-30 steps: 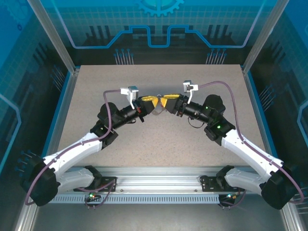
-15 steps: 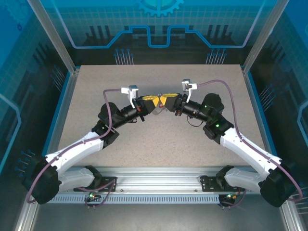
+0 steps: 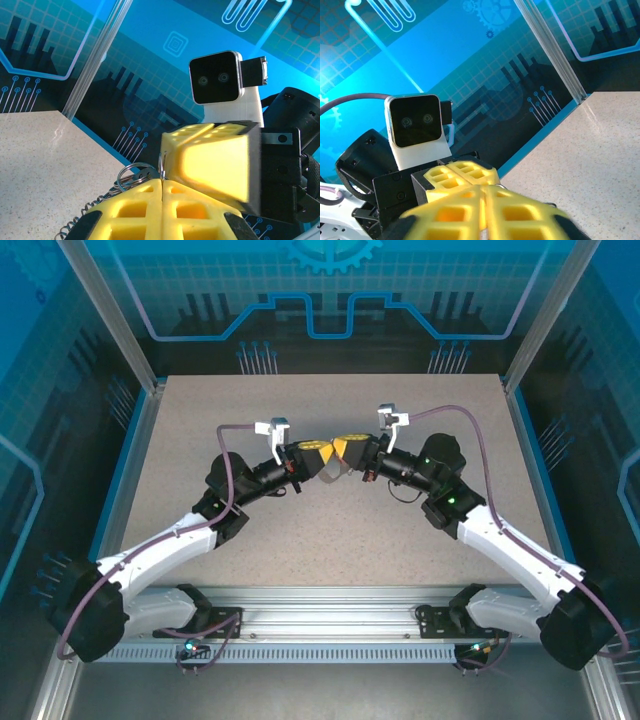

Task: Put the keys on the keyring

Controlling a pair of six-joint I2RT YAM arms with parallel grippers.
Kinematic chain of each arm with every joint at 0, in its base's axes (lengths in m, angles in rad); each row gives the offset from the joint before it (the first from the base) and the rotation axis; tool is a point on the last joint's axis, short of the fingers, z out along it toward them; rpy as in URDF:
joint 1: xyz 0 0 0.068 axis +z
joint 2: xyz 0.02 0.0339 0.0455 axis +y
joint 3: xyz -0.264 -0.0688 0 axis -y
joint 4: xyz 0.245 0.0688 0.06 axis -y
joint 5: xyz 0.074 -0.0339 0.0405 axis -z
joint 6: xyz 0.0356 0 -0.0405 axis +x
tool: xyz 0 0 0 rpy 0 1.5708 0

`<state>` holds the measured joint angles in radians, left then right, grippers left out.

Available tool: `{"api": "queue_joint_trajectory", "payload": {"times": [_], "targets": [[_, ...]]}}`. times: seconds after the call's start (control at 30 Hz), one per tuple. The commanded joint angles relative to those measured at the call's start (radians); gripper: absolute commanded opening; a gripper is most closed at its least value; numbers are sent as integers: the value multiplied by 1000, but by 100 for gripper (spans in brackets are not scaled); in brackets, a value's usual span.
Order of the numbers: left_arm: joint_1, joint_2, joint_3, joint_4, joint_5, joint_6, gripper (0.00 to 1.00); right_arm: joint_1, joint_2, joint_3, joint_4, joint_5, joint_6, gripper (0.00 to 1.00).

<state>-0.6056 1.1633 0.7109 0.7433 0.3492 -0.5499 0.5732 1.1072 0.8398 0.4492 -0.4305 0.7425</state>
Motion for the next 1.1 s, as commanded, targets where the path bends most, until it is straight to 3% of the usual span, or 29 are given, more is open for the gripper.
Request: {"api": "queue_joint_trajectory", "payload": {"times": [0.0, 0.1, 0.5, 0.93, 1.07], "targets": [[6, -8, 9, 63, 27, -15, 0, -36, -59, 16, -14, -2, -17, 25], [10, -5, 7, 75, 34, -30, 0, -62, -99, 16, -46, -9, -31, 35], [43, 50, -1, 229, 86, -188, 0, -78, -72, 4, -4, -34, -34, 39], [55, 118, 4, 324, 113, -281, 0, -45, 4, 25, 52, -50, -23, 40], [56, 126, 7, 324, 117, -284, 0, -37, 11, 25, 53, -45, -23, 36]]}}
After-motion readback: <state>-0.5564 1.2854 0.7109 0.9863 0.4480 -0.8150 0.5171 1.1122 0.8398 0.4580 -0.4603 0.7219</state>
